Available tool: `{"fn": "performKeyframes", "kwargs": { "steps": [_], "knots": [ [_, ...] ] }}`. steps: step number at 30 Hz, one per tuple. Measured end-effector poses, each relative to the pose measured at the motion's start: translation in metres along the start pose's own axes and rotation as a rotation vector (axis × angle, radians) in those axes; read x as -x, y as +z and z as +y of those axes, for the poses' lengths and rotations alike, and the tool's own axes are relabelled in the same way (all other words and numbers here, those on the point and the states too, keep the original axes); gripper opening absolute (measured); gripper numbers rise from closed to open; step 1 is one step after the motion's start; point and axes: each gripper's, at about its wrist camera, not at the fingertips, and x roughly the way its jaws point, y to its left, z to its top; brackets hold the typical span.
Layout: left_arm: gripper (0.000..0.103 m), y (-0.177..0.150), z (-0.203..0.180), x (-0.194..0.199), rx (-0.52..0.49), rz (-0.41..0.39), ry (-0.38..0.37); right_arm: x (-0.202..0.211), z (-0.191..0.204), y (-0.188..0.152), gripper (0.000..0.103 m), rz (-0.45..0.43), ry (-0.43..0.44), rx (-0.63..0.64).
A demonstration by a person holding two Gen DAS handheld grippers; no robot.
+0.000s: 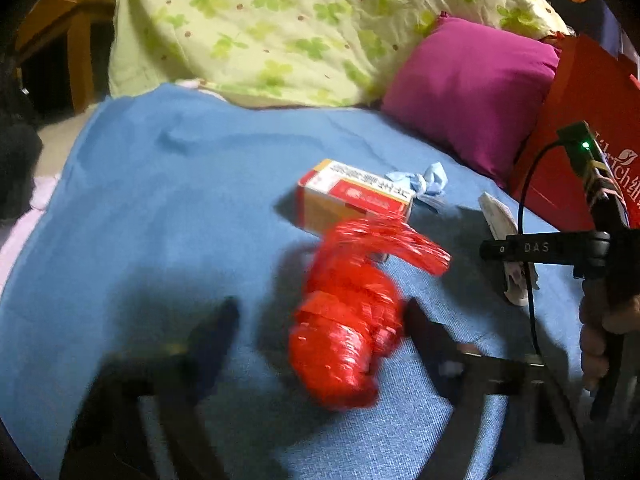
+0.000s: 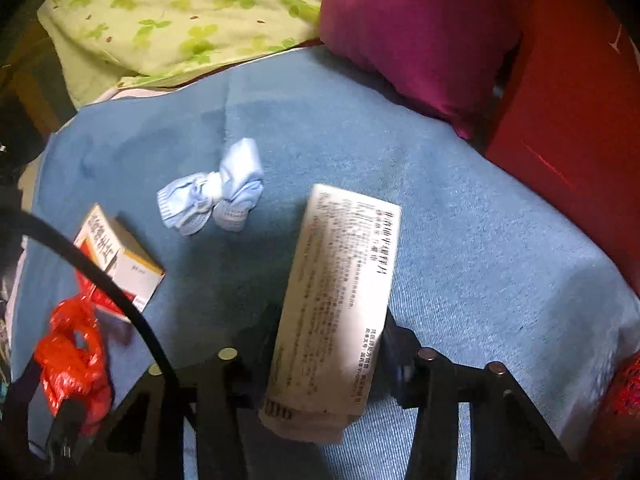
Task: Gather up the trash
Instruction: 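Grasp the red plastic bag with the left gripper while the right grasps the white medicine box, then lift the red bag with the left gripper while the right lifts the white box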
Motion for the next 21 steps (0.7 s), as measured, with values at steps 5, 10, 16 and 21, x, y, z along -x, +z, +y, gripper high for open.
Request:
{"fn": "performKeyframes", "kwargs": {
  "steps": [5, 10, 16, 21],
  "knots": [
    [0.047, -0.002, 0.001, 0.002, 0.013, 0.01, 0.007, 0.019, 0.0, -0.012, 0.045, -0.02, 0.067, 0.019],
    [0.046, -0.005, 0.0, 0.024, 0.03, -0.025, 0.07, 0.053, 0.001, -0.02, 0.045, -0.096, 0.178, 0.038],
    [0.046, -0.018, -0.015, 0.055, -0.004, -0.01, 0.237, 0.094, 0.001, -0.025, 0.045, -0.202, 0.278, 0.063],
    [0.046, -0.033, -0.034, 0.083, 0.003, 0.017, 0.32, 0.124, -0.009, -0.048, 0.045, -0.258, 0.378, 0.064]
  ]
}}
